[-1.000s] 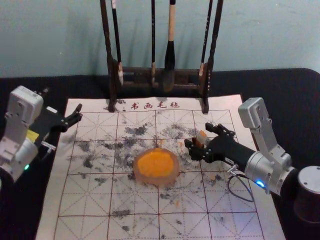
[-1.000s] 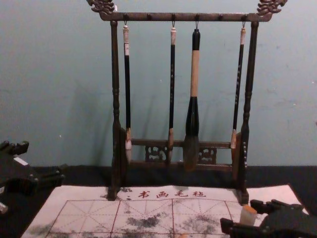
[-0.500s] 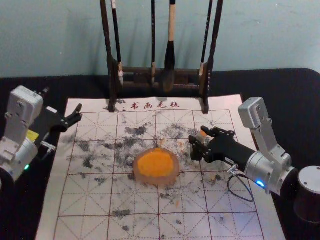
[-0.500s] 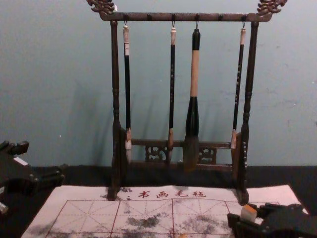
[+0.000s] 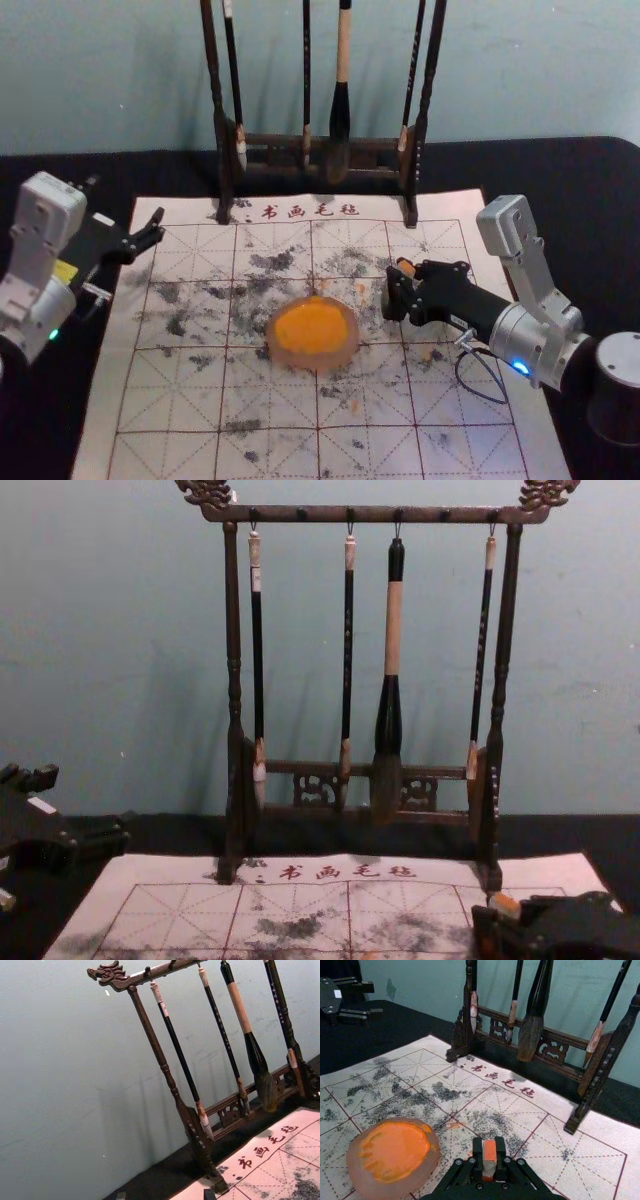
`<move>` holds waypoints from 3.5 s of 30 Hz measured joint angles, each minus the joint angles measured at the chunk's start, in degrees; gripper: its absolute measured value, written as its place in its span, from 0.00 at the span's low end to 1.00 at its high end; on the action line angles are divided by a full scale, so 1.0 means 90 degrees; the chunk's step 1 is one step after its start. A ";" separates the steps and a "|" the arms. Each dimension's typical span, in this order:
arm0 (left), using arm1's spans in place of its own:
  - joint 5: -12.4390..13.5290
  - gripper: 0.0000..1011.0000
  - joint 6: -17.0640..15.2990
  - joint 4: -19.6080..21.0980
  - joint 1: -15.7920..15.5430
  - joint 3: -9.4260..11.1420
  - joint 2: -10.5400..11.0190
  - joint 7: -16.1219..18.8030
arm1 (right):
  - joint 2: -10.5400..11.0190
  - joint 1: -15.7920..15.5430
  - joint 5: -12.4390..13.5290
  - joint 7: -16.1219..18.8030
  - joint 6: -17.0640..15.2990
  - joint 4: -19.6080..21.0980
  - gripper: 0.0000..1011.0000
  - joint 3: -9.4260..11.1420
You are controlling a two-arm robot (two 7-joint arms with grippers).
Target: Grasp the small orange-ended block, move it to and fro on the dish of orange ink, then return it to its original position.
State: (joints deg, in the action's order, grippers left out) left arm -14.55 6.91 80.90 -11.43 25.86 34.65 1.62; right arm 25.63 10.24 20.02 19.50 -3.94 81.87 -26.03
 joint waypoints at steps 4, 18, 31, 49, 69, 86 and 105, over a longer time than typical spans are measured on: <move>0.0000 0.99 0.0000 0.0000 0.0000 0.0000 0.0000 0.0000 | -0.0025 0.0000 -0.0007 0.0027 0.0013 -0.0004 0.11 0.0020; 0.0000 0.99 0.0000 0.0000 0.0000 0.0000 0.0000 0.0000 | -0.0191 -0.0141 0.0044 0.0150 -0.0099 0.0313 0.11 0.0376; 0.0000 0.99 0.0000 0.0000 0.0000 0.0000 0.0000 0.0000 | -0.0054 -0.0017 0.0027 0.0462 -0.0128 0.0837 0.11 0.0503; 0.0000 0.99 0.0000 0.0000 0.0000 0.0000 0.0000 0.0000 | -0.0463 0.1054 -0.0230 0.1469 0.0276 -0.0416 0.11 -0.0439; 0.0000 0.99 0.0000 0.0000 0.0000 0.0000 0.0000 0.0000 | -0.0527 0.1226 -0.0034 0.1760 0.0094 -0.0793 0.11 -0.0809; 0.0000 0.99 0.0000 0.0000 0.0000 0.0000 0.0000 0.0000 | -0.0455 0.1336 0.0108 0.1765 -0.0292 -0.0853 0.11 -0.0970; 0.0001 0.99 0.0000 0.0000 0.0000 0.0000 0.0000 0.0000 | -0.0446 0.1363 0.0105 0.1649 -0.0281 -0.0936 0.11 -0.1004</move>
State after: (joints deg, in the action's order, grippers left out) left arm -14.55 6.91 80.90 -11.43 25.86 34.65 1.62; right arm 21.61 22.51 20.96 34.33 -6.47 73.45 -35.06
